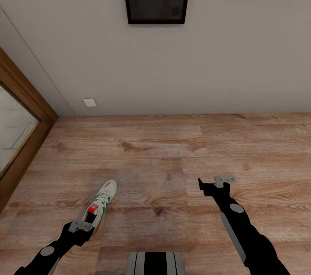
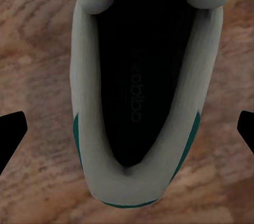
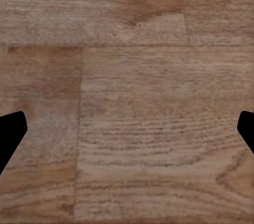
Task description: Pick up the two gym shoes and the two sandals from the corridor floor and place them onto the hallstand (shoe rack) in the corridor, making sure they are on the rack and not on the floor. Arrange them so the two gym shoes are next to each other and the two sandals are next to each other.
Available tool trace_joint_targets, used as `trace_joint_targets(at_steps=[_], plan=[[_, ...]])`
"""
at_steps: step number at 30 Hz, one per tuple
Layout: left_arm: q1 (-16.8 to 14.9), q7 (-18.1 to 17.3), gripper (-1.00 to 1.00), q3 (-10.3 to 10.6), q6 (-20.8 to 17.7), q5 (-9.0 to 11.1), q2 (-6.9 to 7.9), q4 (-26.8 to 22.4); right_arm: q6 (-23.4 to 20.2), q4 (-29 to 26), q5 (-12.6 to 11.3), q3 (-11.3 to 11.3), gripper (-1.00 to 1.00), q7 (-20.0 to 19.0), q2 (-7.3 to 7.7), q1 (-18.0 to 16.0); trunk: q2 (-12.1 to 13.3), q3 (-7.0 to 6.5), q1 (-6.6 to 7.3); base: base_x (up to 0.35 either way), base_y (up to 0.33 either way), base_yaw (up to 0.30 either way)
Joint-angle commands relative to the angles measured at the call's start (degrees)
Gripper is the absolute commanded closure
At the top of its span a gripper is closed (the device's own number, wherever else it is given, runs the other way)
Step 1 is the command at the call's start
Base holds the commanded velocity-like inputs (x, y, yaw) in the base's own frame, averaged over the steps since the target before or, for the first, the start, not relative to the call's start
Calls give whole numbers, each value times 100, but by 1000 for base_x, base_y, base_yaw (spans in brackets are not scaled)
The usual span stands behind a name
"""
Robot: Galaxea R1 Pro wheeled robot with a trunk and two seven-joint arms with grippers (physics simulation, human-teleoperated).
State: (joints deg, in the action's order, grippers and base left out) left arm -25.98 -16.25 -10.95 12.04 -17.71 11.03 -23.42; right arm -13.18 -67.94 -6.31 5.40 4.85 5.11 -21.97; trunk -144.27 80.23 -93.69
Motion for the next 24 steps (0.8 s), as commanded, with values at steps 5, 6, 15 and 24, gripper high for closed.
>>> trace_joint_targets(at_steps=[5,6,15,24], plan=[[-3,-36,-100,-55,26,-57,-11,4,-25,-8,-56,23,-100,51,12,-1,-5,70,-7,0,0,0],[-3,-36,-100,-56,26,-57,-12,4,-25,-8,-56,23,-100,51,11,-1,-7,92,-9,0,0,0],[-3,-36,-100,-56,26,-57,10,4,-26,-8,-56,23,-100,51,8,0,-15,225,-25,0,0,0],[-3,-36,-100,-56,26,-57,18,4,-26,-8,-55,23,-100,51,8,-1,-17,269,-30,0,0,0]])
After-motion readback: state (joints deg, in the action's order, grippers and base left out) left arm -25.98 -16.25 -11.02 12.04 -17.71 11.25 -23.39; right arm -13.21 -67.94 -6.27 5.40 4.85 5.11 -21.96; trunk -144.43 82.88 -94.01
